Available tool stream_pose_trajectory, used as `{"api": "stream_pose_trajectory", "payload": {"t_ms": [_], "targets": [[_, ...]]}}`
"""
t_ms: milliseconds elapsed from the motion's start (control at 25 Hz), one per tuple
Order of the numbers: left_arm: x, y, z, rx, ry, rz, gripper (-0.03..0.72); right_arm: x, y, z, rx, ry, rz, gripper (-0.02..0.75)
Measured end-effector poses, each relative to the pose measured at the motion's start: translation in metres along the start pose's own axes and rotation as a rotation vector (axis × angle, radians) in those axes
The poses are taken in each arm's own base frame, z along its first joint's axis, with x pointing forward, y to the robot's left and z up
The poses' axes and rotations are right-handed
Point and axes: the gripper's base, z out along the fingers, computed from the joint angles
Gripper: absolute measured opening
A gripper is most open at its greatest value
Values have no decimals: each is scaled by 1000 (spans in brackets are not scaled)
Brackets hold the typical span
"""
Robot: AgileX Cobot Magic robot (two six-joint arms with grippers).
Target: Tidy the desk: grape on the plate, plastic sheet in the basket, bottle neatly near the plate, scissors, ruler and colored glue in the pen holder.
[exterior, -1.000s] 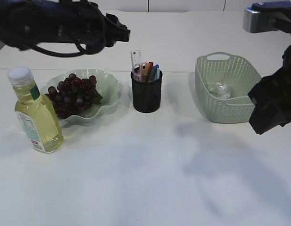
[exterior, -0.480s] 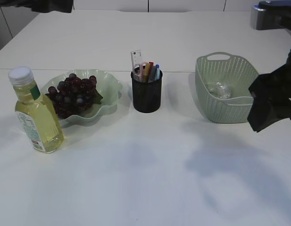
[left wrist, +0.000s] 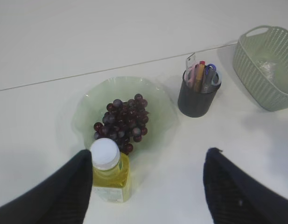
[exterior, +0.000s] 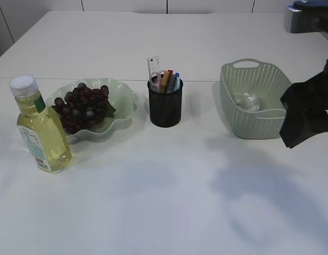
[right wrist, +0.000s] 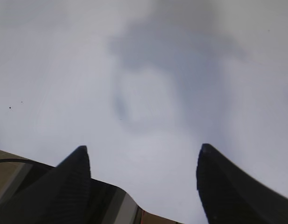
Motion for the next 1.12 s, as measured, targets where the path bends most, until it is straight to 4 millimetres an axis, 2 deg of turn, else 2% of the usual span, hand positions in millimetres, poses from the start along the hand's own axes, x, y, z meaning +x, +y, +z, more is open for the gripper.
{"api": "stream_pose_trajectory", "payload": {"t_ms": [240,520,840,960,1120], "targets": [[14,13,-59,-11,-25,-27,545,3,-1,-7,-4,-24,-36,552],[35,25,-124,19,-142,-37,545,26,-6,-47,-18,-170,-71,550],[61,22,-175,197,-241,-1,545,59,-12,-88,-37,-331,-136,549],[71,23,-187,222,-260,36,545,78,-16,-104,-42,-430,-165,549],[88,19,-196,302,-281,91,545,112,-21,-108,-50,-509,-208,549]]}}
